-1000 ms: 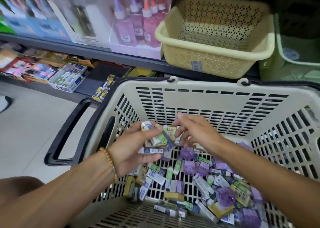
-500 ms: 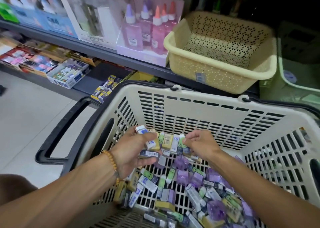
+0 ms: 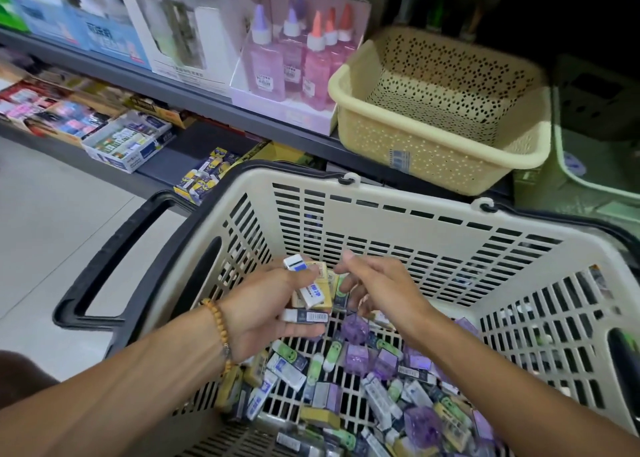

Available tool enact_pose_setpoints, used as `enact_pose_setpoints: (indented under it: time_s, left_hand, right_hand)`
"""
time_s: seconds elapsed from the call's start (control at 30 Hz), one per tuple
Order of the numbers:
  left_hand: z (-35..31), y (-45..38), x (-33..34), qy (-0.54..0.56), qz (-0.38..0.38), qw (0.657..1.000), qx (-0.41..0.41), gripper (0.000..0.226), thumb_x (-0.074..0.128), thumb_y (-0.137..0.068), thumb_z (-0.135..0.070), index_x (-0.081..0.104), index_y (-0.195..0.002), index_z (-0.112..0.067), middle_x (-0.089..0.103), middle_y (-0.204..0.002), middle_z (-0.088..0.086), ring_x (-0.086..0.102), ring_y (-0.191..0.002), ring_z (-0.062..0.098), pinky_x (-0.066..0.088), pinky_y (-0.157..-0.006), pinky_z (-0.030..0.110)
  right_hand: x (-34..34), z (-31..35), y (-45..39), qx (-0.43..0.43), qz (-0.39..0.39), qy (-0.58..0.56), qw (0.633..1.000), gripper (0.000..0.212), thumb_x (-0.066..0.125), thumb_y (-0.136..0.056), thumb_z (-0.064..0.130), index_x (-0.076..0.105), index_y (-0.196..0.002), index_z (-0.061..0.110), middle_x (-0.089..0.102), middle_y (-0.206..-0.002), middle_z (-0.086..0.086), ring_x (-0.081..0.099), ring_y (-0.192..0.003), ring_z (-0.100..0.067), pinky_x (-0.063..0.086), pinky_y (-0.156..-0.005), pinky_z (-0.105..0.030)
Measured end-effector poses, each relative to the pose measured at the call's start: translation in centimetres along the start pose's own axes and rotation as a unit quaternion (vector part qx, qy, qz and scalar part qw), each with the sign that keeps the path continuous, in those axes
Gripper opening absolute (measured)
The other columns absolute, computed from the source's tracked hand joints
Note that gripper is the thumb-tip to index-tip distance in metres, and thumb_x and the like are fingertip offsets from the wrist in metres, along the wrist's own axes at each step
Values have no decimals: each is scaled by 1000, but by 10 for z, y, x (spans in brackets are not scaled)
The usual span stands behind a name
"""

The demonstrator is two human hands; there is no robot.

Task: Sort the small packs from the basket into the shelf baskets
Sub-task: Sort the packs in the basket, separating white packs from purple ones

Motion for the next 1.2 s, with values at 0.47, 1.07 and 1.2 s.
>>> enact_pose_setpoints:
  time_s: [0.47,1.07,1.2]
  left_hand:
    - [-4,-8,11,-38,-15,999,27,16,63,-91,-18,65,-106,-12,68,-104,15,69,-88,28,60,-63,37]
    - [-3,-12,21,34,-14,999,26,17,57,-96,-23,60,-108,-12,62,-87,13,61,-69,23,55,-60,34]
    - [-4,-11,23,24,2,999,39,16,56,-96,-23,61,-108,-14,68,-79,9,67,-60,20,55,-67,35]
  right_hand:
    - [-29,-10,5,74,-57,-136,986,17,50,-100,12,67,-103,8,64,-88,-11,61,-62,-13,49,-52,-23]
    - [-13,1,13,19,56,45,997,14,66,-89,41,72,-95,30,72,-84,4,68,-69,-5,52,-64,-17]
    - [-1,12,13,18,68,-1,998,7,72,-87,25,69,-93,23,67,-78,0,62,-58,-3,50,-56,-16]
Point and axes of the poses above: each hand's wrist, its own y-axis away from the middle knuckle, its own x-axis out of the palm, z = x × y, the point moved 5 cm from there along -y, towards the middle knuckle
